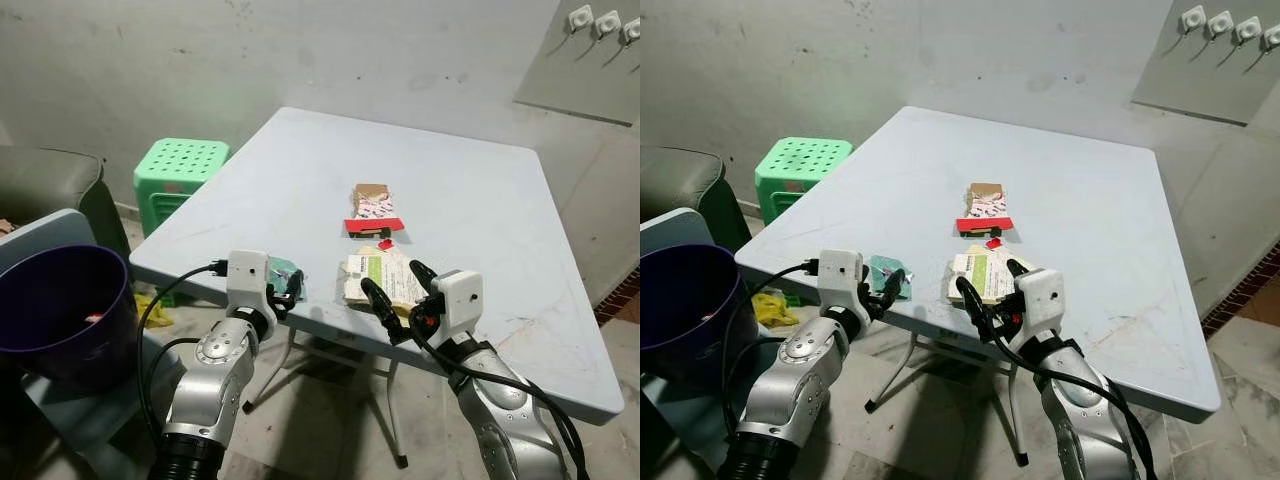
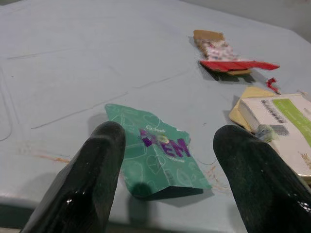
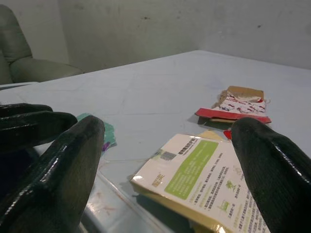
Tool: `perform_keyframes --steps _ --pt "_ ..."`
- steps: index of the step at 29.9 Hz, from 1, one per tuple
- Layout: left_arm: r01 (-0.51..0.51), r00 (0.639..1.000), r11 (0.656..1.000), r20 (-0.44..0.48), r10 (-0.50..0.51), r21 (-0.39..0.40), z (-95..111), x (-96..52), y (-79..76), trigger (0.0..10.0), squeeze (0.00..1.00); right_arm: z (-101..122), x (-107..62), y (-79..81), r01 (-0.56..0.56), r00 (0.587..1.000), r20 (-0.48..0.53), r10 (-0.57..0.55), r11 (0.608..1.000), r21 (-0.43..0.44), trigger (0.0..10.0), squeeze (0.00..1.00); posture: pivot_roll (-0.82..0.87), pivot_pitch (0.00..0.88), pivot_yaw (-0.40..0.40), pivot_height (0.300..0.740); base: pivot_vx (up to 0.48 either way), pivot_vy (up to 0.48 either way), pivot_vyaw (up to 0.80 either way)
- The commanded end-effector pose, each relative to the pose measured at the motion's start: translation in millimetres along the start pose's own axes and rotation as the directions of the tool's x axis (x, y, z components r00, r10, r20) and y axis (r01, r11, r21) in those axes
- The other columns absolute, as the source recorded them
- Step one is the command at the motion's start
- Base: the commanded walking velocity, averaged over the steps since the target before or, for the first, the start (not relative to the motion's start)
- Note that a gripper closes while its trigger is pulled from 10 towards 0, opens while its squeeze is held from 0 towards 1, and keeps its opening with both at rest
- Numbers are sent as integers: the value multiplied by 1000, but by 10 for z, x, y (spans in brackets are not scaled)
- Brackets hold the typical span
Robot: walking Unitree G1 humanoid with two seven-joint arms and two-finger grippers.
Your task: Picking trash to rubbish bin
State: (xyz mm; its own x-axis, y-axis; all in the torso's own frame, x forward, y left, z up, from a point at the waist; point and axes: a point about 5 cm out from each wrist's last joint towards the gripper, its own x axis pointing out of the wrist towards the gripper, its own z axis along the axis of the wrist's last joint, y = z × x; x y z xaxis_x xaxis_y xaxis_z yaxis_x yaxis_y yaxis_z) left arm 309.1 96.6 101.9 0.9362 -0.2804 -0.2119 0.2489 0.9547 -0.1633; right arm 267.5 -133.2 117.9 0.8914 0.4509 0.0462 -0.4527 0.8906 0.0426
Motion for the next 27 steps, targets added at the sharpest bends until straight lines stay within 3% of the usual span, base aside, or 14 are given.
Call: perform_keyframes --steps 1,3,9,18,27 --pt "0 1000 1000 -20 0 -1 32 58 -27 10000 0 73 8 75 -42 999 24 42 999 7 10000 0 -61 0 -51 740 0 0 0" --pt "-11 999 1000 -32 12 23 61 123 -36 10000 0 125 -4 194 -106 994 42 104 994 41 10000 0 -77 0 -42 740 0 0 0" --pt "-33 997 999 -65 34 25 103 213 5 10000 0 135 -56 305 -162 986 38 160 984 70 10000 0 -93 0 -33 740 0 0 0" --pt "-61 993 998 -105 62 13 152 352 12 10000 0 196 -84 348 -177 984 45 174 980 87 10000 0 -108 0 -26 740 0 0 0" --pt "-48 975 999 -219 44 -11 -11 377 -46 10000 0 236 -100 317 -170 985 42 166 981 93 10000 0 -110 0 -29 740 0 0 0"
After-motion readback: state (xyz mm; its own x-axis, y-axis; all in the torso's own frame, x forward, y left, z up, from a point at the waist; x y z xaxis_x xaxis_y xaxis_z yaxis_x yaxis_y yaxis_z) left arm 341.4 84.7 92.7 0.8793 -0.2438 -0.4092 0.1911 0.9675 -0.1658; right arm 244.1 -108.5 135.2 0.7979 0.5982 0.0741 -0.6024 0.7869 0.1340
